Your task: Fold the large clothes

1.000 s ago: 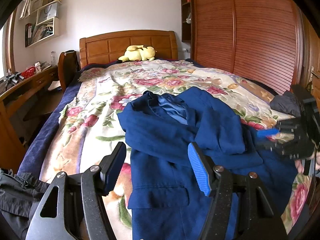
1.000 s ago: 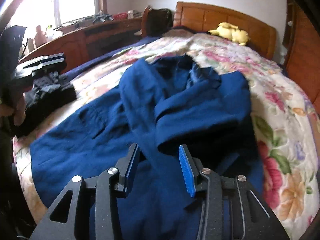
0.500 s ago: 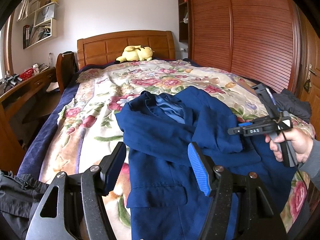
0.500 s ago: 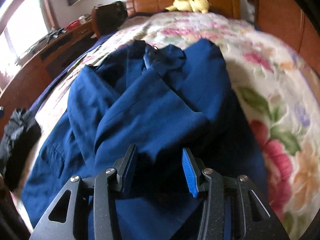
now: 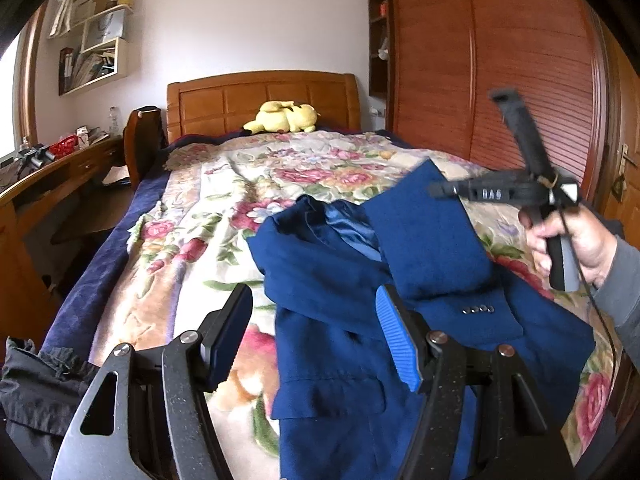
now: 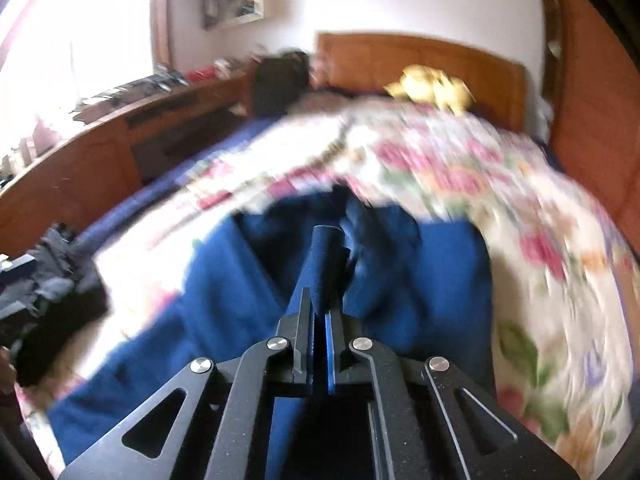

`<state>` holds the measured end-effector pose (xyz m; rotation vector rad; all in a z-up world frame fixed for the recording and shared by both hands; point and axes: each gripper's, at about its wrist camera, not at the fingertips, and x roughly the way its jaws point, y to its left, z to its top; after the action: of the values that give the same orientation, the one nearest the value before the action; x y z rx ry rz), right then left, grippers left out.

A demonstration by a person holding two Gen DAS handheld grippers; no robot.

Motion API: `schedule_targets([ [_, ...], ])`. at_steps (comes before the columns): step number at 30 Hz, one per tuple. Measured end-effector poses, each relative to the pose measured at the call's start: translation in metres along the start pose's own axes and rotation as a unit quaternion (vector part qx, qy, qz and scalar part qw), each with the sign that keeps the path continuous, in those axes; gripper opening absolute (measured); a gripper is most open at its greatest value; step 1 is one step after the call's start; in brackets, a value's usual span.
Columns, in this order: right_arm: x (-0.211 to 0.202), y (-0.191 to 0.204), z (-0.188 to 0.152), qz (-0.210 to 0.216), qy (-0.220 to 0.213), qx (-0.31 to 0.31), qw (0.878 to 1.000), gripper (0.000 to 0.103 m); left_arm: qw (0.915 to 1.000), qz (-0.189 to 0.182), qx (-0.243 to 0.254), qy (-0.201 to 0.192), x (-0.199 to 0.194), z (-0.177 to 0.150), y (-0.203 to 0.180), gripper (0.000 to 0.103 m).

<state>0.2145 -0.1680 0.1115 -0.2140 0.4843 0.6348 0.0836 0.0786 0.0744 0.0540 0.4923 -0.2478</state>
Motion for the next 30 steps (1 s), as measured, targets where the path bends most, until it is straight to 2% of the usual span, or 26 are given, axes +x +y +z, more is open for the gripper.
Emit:
schedule_targets([
  [5, -0.017, 0.058, 0.027, 0.058, -0.038, -0.057, 0.996, 0.004, 0.9996, 0.019, -0.005, -0.021, -0.02, 0.005, 0.015, 0.065],
  [10, -0.014, 0.084, 0.014, 0.101, -0.012, -0.061, 0.993, 0.006, 0.9989, 0.026, -0.009, -0.037, -0.035, 0.005, 0.025, 0.065],
  [12, -0.008, 0.082, 0.002, 0.091, 0.0, -0.056, 0.994, 0.015, 0.9989, 0.026, -0.009, -0.037, -0.036, 0.004, 0.027, 0.065],
  [14, -0.008, 0.071, -0.009, 0.092, 0.006, -0.035, 0.995, 0.031, 0.9991, 0.027, -0.005, -0.032, -0.033, 0.002, 0.027, 0.065],
  [17, -0.017, 0.055, -0.021, 0.09, 0.002, -0.016, 0.996, 0.043, 0.9994, 0.027, -0.002, -0.023, -0.025, 0.0, 0.026, 0.065],
  [22, -0.052, 0.042, -0.032, 0.046, -0.005, -0.017, 0.999, 0.045, 0.9999, 0.003, -0.01, -0.007, -0.006, -0.006, 0.022, 0.065],
  [25, -0.065, 0.029, -0.054, 0.001, 0.001, -0.005, 1.0, 0.045, 0.9999, -0.002, -0.009, 0.007, 0.01, -0.014, 0.013, 0.065],
  [30, -0.068, 0.007, -0.102, -0.068, 0.033, 0.02, 0.997, 0.045, 0.9983, -0.02, 0.012, 0.053, 0.047, -0.027, -0.005, 0.065],
])
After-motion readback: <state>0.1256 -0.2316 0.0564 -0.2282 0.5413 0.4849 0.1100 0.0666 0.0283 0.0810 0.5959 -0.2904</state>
